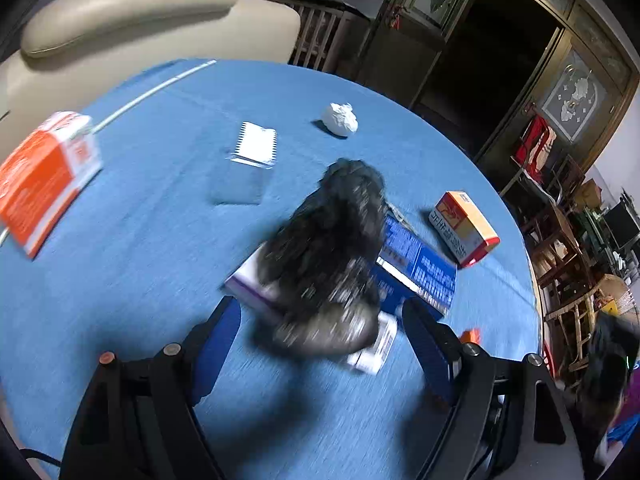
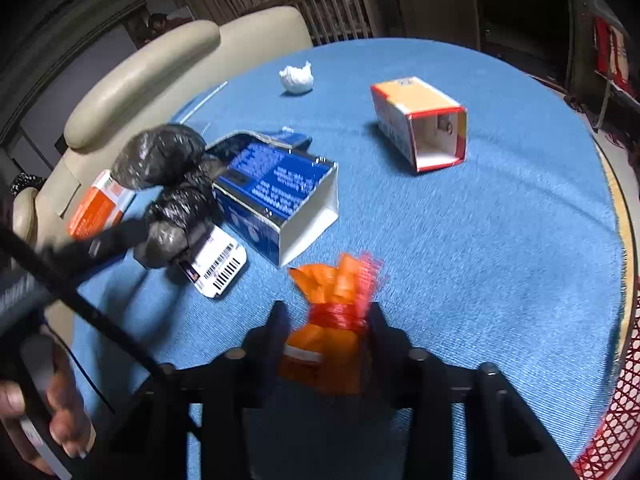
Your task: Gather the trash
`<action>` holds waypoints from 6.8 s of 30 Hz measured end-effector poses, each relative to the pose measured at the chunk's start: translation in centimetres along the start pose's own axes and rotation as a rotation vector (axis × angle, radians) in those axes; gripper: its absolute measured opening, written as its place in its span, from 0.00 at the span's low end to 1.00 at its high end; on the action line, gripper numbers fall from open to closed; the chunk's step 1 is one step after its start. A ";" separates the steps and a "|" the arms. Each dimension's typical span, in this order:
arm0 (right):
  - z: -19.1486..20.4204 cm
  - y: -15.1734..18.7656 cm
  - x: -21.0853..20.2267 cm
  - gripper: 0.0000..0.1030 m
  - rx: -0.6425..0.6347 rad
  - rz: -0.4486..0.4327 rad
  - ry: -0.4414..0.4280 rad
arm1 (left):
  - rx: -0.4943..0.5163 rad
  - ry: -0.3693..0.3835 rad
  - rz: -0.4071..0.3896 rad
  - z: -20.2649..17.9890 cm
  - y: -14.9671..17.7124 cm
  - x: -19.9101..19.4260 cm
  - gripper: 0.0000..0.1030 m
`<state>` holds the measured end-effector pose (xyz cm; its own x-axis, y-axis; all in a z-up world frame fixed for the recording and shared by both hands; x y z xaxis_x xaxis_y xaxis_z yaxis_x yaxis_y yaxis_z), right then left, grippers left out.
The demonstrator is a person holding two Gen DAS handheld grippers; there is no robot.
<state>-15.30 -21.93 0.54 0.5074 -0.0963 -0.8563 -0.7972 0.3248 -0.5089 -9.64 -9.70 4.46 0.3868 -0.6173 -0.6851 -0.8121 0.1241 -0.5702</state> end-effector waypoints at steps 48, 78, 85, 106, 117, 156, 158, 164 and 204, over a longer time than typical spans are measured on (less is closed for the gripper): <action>0.6 0.3 -0.3 0.34 -0.054 -0.025 0.017 | -0.057 -0.266 -0.040 8.5 4.9 -3.9 0.37; -3.6 1.1 -6.8 0.30 0.074 -0.146 -0.067 | 0.050 -0.216 -0.089 1.5 4.1 -6.8 0.37; -4.9 1.5 -7.8 0.30 0.108 -0.162 -0.082 | 0.107 -0.188 -0.083 -1.1 4.1 -6.7 0.37; -6.4 1.5 -9.2 0.30 0.150 -0.180 -0.105 | 0.166 -0.138 -0.071 -3.9 4.3 -6.1 0.37; -6.6 1.0 -9.5 0.30 0.153 -0.183 -0.105 | 0.177 -0.116 -0.074 -3.8 4.0 -6.0 0.37; -9.2 1.7 -9.9 0.30 0.211 -0.185 -0.096 | 0.212 -0.077 -0.099 -5.3 3.8 -7.1 0.37; -9.4 1.8 -10.0 0.30 0.214 -0.187 -0.095 | 0.217 -0.074 -0.101 -5.5 3.7 -7.2 0.37; -10.2 2.0 -10.4 0.30 0.233 -0.191 -0.089 | 0.229 -0.067 -0.103 -6.1 3.9 -7.4 0.37; -18.3 4.8 -13.1 0.30 0.382 -0.224 0.013 | 0.381 0.068 -0.072 -12.2 3.7 -6.1 0.37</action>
<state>-31.75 -36.33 7.65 0.6476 -0.2150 -0.7311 -0.4890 0.6186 -0.6150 -20.28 -14.95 12.05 0.3961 -0.6837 -0.6129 -0.5583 0.3506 -0.7519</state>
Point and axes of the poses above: each gripper's, at about its wrist camera, not at the fingertips, and x roughly the way its jaws point, z to its left, y to its underside, the point moved 3 cm from there along x, roughly the way its jaws point, and after that the axes turned 12 degrees about y, right-handed, at the moved point
